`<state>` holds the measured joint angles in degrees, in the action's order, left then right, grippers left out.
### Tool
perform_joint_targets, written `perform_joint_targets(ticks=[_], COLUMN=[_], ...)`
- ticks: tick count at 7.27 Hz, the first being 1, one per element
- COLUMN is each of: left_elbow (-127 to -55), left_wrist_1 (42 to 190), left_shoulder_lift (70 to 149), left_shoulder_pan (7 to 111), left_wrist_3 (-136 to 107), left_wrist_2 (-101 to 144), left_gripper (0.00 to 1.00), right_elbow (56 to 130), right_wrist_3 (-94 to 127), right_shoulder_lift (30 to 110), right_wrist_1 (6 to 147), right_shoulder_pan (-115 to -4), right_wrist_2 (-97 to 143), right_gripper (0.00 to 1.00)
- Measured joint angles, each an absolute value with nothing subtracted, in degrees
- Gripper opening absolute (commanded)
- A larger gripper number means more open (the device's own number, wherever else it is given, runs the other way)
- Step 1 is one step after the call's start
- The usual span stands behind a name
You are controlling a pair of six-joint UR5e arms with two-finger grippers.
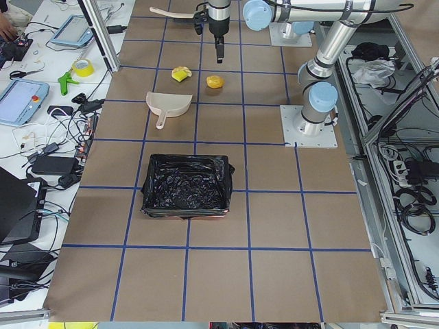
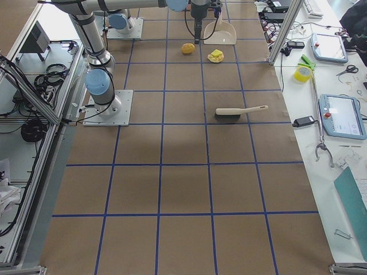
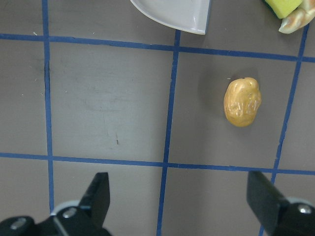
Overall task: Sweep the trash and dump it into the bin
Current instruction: 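Lift the beige dustpan with the left gripper while the right grasps the brush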
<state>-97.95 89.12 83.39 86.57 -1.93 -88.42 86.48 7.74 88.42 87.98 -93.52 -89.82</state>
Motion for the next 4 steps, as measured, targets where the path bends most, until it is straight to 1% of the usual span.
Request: perform_joint_targets(ticks=[2, 3, 4], left_elbow=[-98.14, -98.13, -98.04], left_wrist_1=[88.91, 88.8, 88.66], left_shoulder_lift=[83.4, 83.4, 83.42], left_shoulder_pan=[86.57, 86.57, 86.53], left_wrist_3=[-1.93, -1.93, -1.58], left_wrist_2=[-88.38, -88.4, -88.39], left_gripper=[1.0, 1.0, 1.0], right_elbow=[86.42, 86.06, 85.7], right_wrist_3=[7.62, 6.93, 5.68], right_shoulder_lift=[88.28, 88.0, 87.73], right_wrist_1=[88.0, 88.0, 87.9], right_shoulder_pan=[-93.25, -91.96, -88.44], right_wrist_2=[-89.93, -90.16, -90.17], right_gripper=[1.0, 1.0, 1.0])
